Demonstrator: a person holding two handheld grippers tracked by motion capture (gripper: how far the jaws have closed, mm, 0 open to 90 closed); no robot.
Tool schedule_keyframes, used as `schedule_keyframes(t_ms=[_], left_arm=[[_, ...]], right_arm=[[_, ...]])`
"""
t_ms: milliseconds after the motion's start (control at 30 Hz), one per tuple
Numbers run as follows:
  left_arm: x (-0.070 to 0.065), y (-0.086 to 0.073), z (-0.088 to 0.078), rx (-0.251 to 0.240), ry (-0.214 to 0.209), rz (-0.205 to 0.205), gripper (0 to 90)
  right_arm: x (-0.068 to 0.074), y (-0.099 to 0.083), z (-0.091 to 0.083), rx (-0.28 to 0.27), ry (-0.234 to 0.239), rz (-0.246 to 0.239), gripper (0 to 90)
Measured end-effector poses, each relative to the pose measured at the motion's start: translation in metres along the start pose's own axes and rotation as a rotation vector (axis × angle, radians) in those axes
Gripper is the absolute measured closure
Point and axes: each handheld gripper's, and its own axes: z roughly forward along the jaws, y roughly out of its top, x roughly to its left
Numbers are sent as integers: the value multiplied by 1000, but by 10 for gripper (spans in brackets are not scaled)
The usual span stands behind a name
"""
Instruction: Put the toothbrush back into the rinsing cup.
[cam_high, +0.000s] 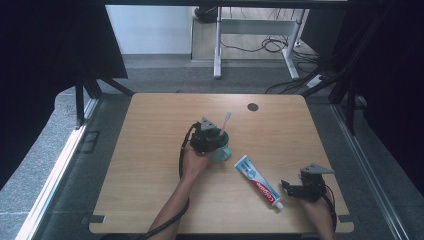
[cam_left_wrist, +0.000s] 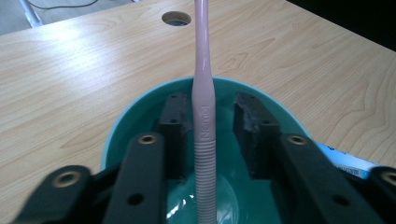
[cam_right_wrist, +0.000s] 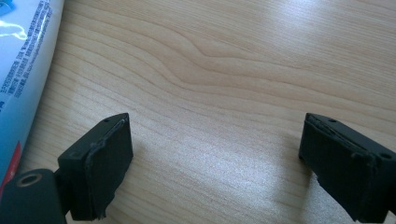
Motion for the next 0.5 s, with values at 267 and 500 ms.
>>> schedule_keyframes(t_ms=[267,500], left_arm=[[-2,7,-6,-3,-4,15,452],[-8,14,-15,15,-2,47,252]], right_arm=[[0,0,0,-1,0,1,94],[0,0,0,0,0,2,94]])
